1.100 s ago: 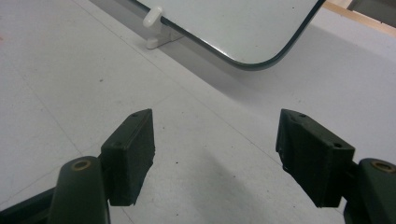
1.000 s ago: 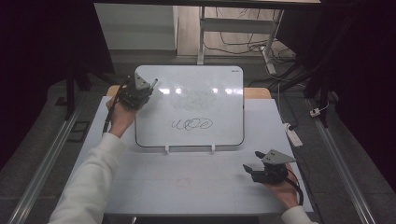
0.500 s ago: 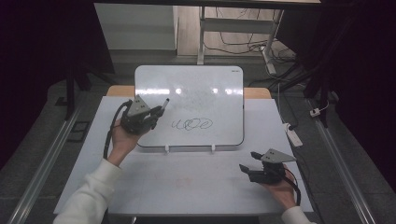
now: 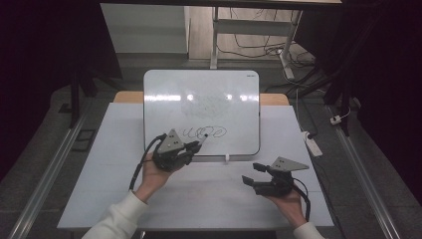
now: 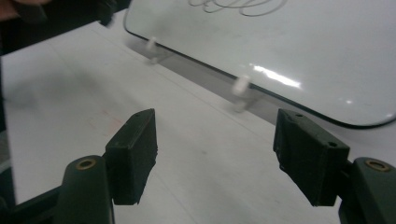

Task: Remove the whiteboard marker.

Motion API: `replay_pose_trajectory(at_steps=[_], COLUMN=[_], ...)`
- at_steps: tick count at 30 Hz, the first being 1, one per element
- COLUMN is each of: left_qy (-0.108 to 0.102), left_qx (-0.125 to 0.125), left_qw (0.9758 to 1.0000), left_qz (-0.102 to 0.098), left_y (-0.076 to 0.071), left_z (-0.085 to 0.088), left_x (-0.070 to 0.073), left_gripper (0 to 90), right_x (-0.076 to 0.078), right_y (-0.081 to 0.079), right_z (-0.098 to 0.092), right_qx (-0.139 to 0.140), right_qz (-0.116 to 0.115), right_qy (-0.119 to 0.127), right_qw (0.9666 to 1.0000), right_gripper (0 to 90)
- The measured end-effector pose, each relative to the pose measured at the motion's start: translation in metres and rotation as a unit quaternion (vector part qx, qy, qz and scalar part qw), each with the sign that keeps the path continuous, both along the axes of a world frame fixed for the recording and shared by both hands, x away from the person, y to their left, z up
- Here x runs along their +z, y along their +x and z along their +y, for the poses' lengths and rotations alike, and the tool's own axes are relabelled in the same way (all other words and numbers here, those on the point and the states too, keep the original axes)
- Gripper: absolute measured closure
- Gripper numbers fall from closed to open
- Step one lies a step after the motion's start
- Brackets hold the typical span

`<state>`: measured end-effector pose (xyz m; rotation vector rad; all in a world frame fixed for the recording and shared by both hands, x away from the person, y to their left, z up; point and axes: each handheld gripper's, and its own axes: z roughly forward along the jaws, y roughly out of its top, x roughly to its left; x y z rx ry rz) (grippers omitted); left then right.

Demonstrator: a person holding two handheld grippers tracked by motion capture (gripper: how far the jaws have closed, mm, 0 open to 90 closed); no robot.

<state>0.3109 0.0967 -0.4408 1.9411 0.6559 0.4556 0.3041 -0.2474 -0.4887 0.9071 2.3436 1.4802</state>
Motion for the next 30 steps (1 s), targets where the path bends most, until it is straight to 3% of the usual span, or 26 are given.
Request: replay_pose_trajectory(at_steps=[5, 11, 26, 30], left_qy=[-0.001, -0.004, -0.010, -0.006], left_qx=[-0.021, -0.034, -0.038, -0.037], left_qw=[0.9998, 0.9994, 0.9992, 0.9991], left_qz=[0.003, -0.004, -0.011, -0.017], left_y=[-0.003, -0.007, -0.011, -0.013], left_z=[-0.028, -0.049, -0.064, -0.067], left_x=[-0.009, -0.012, -0.016, -0.016], left_gripper=[82.2, 82.2, 82.2, 82.2], right_x=[0.002, 0.008, 0.011, 0.010], right_y=[-0.002, 0.000, 0.010, 0.016], right_z=[0.019, 0.041, 0.080, 0.083], right_qx=[0.012, 0.014, 0.009, 0.008], right_qz=[0.011, 0.026, 0.067, 0.102], right_qy=[0.003, 0.011, 0.028, 0.045], right_qw=[0.9999, 0.9995, 0.9973, 0.9937], right_gripper=[32.6, 37.4, 50.1, 60.5])
